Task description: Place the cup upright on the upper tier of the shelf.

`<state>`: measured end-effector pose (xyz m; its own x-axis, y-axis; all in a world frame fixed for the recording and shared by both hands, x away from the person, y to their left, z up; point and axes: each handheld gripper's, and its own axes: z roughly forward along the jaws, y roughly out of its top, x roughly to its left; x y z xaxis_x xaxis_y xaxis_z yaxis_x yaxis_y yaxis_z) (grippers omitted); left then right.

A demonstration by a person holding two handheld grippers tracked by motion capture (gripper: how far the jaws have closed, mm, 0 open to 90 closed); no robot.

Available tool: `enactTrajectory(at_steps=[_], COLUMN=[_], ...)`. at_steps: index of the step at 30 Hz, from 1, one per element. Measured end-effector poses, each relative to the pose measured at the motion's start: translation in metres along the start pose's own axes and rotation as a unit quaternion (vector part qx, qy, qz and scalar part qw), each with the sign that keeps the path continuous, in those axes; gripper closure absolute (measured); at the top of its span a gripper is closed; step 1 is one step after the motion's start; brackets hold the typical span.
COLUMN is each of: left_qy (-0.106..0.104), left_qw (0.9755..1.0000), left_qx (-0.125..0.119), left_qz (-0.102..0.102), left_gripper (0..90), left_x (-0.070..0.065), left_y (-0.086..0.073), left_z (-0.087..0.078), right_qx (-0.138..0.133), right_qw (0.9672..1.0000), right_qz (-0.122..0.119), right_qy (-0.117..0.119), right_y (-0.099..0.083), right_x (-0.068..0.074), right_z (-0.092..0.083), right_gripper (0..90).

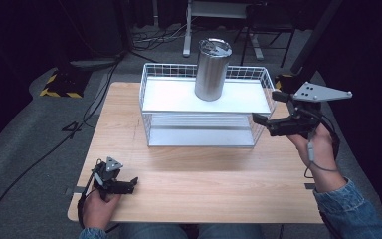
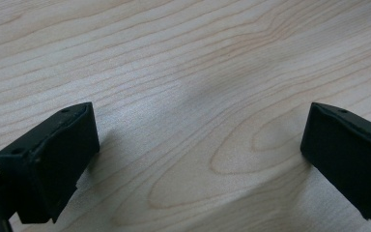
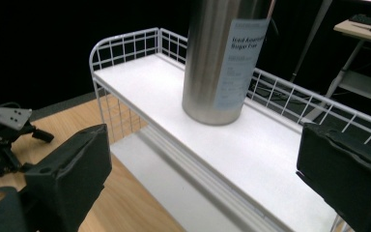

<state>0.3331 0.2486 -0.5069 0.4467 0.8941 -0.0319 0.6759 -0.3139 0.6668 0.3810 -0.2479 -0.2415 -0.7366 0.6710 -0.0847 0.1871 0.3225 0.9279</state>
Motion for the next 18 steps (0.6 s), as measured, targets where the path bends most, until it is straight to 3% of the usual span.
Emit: enactTrajectory(at_steps=[10,18], left_qy=[0.001,0.002], left_qw=[1.0,1.0], left_qx=[0.0,0.0], left_qz=[-0.001,-0.001], left_gripper=[0.6,0.5], left_x=[0.0,0.0], left_y=[0.0,0.0], left_z=[0.0,0.0], right_qx=[0.024,0.03], right_qw=[0.9997,0.999], right_qz=[0.003,0.029], right_qy=[-0.002,-0.014], right_y=[-0.04,-0.078], right_x=[0.009,0.015], right_z=[-0.005,-0.005], right_gripper=[5.5,5.6])
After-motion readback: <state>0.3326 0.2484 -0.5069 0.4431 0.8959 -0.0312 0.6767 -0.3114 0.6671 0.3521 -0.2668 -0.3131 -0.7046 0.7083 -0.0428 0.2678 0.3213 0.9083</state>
